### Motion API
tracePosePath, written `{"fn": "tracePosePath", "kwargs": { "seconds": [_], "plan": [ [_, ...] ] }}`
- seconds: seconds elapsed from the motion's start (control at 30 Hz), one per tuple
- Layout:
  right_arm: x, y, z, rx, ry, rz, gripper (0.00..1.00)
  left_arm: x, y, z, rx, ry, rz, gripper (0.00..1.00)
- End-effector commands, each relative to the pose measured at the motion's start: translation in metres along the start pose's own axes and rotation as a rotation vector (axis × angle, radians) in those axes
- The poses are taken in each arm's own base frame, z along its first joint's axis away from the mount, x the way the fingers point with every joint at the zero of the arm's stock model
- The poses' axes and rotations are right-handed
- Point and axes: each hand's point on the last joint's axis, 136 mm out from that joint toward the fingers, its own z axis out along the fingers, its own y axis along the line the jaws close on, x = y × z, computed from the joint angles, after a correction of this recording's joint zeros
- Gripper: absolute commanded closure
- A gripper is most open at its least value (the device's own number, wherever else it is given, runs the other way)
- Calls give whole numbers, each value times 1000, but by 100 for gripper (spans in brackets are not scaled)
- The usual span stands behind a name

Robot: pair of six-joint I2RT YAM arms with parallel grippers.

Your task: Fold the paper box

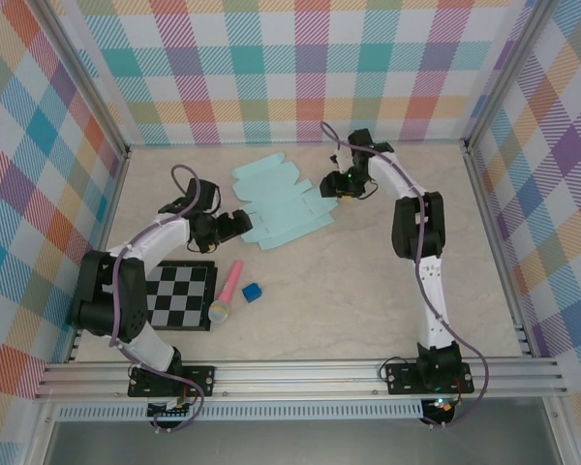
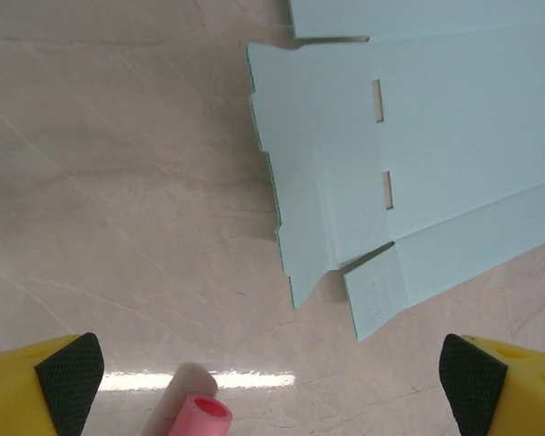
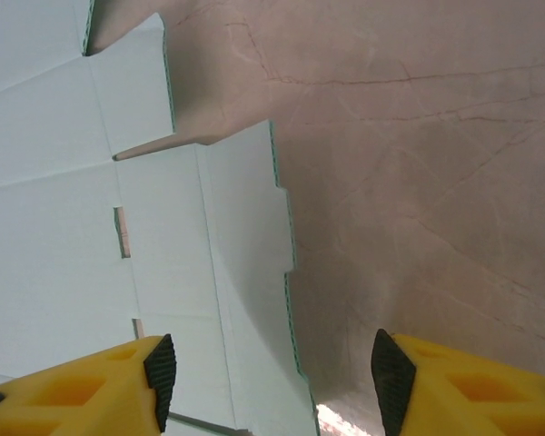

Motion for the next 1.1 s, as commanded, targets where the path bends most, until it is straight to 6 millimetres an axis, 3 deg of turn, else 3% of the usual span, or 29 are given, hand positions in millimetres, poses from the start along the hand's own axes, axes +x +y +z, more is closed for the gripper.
{"fn": "tracePosePath", "kwargs": {
  "seconds": [0.0, 0.2, 0.27, 0.43, 0.57, 0.67, 0.77, 0.97, 1.07],
  "plan": [
    [7, 9, 6, -61, 33, -7, 45, -5, -18, -4, 57, 20, -3, 1],
    [7, 21, -8, -91, 25, -78, 82, -15, -25, -21, 56, 13, 37, 0],
    [9, 26, -22, -72, 14, -161, 87, -23, -27, -36, 50, -30, 55, 0],
    [24, 38, -62, -29, -34, -384, 99, -54, -37, -95, 61, -191, 115, 0],
    [47, 38, -92, 52, -29, -639, 100, -73, -46, -131, 60, -264, 169, 0],
    [65, 29, -112, 138, 32, -799, 100, -78, -56, -145, 88, -289, 216, 0],
    [78, 14, -130, 220, 65, -953, 100, -74, -69, -146, 165, -292, 248, 0],
    [84, -13, -158, 323, 83, -1174, 100, -54, -96, -130, 302, -244, 369, 0],
    [83, -12, -166, 326, 72, -1259, 100, -47, -111, -117, 374, -210, 427, 0]
  ]
}}
